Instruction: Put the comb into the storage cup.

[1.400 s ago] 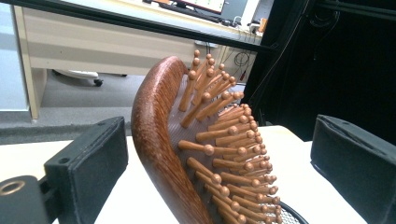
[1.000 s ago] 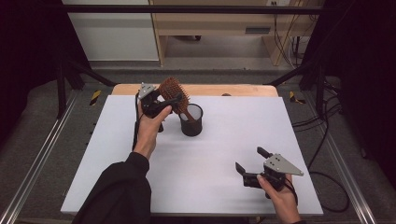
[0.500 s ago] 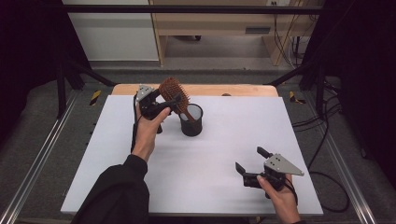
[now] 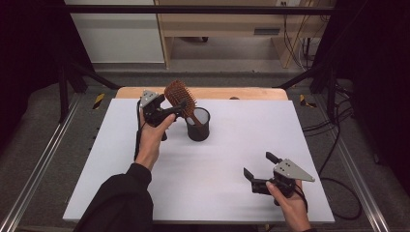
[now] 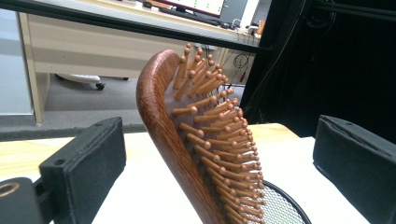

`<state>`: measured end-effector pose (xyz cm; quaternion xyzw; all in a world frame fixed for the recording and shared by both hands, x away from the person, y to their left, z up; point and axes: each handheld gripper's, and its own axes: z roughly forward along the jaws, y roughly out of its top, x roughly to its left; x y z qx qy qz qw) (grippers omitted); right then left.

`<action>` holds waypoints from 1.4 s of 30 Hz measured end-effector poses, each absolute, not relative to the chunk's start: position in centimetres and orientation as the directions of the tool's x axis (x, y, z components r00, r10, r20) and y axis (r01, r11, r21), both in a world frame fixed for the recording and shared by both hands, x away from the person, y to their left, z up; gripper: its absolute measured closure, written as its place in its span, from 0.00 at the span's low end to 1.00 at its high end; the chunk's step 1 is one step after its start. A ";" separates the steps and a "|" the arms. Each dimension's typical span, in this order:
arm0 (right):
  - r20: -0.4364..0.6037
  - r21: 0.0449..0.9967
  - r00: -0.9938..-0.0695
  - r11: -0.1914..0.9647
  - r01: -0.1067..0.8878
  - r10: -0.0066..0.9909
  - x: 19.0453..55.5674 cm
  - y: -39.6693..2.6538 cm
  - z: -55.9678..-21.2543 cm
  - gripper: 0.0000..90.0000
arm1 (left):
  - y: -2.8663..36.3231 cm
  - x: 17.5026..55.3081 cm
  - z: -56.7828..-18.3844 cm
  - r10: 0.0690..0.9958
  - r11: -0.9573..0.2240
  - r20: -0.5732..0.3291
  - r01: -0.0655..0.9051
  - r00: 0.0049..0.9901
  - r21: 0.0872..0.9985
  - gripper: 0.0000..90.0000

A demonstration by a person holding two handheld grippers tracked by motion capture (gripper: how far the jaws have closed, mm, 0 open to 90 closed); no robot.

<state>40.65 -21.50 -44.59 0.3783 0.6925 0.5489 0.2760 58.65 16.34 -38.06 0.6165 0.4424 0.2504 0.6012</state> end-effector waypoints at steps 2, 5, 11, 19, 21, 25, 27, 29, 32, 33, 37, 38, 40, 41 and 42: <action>0.031 0.970 -0.563 0.111 0.216 0.826 40.6 -21.5 -44.5 0.03 | 16.4 58.5 -38.1 0.847 0.113 -0.222 0.244 0.483 0.963 0.03; 0.031 0.970 -0.561 0.111 0.218 0.827 40.6 -21.5 -44.6 0.03 | 16.6 58.3 -38.1 0.848 0.116 -0.224 0.245 0.481 0.963 0.03; 0.032 0.970 -0.566 0.111 0.216 0.824 40.7 -21.4 -44.6 0.03 | 16.8 58.1 -37.9 0.847 0.118 -0.224 0.241 0.481 0.963 0.03; 0.035 0.972 -0.564 0.104 0.213 0.825 40.7 -21.4 -44.6 0.03 | 16.9 57.8 -37.9 0.848 0.108 -0.216 0.241 0.484 0.964 0.03; 0.034 0.974 -0.560 0.099 0.206 0.828 40.7 -21.3 -44.6 0.03 | 16.9 57.7 -37.9 0.849 0.105 -0.213 0.241 0.484 0.965 0.03; 0.038 0.974 -0.556 0.094 0.207 0.830 40.6 -21.4 -44.5 0.03 | 16.9 57.6 -38.0 0.850 0.103 -0.212 0.243 0.483 0.965 0.03; 0.043 0.974 -0.554 0.088 0.207 0.831 40.6 -21.4 -44.5 0.03 | 16.9 57.5 -38.1 0.848 0.094 -0.207 0.246 0.487 0.965 0.03; 0.043 0.974 -0.553 0.088 0.207 0.832 40.6 -21.4 -44.6 0.03 | 16.9 57.4 -38.2 0.849 0.084 -0.200 0.248 0.489 0.965 0.03; 0.044 0.975 -0.552 0.084 0.205 0.833 40.6 -21.5 -44.5 0.03 | 17.0 57.2 -38.3 0.849 0.089 -0.203 0.246 0.489 0.965 0.03; 0.044 0.975 -0.552 0.084 0.205 0.833 40.6 -21.5 -44.5 0.03 | 17.0 57.1 -38.3 0.849 0.087 -0.201 0.246 0.489 0.965 0.03; 0.045 0.976 -0.552 0.080 0.200 0.833 40.6 -21.5 -44.5 0.03 | 17.2 56.8 -38.3 0.847 0.085 -0.201 0.249 0.491 0.965 0.03; 0.046 0.977 -0.552 0.078 0.200 0.833 40.6 -21.5 -44.5 0.03 | 17.2 56.7 -38.3 0.847 0.085 -0.201 0.248 0.492 0.965 0.03; 0.048 0.977 -0.550 0.075 0.200 0.834 40.6 -21.5 -44.5 0.03 | 17.4 56.6 -38.3 0.847 0.082 -0.199 0.249 0.493 0.965 0.03; 0.050 0.977 -0.551 0.074 0.200 0.833 40.6 -21.5 -44.5 0.03 | 17.4 56.5 -38.3 0.847 0.081 -0.199 0.250 0.493 0.965 0.03; 0.050 0.977 -0.551 0.073 0.199 0.833 40.6 -21.5 -44.5 0.03 | 17.5 56.4 -38.3 0.848 0.080 -0.199 0.251 0.492 0.965 0.03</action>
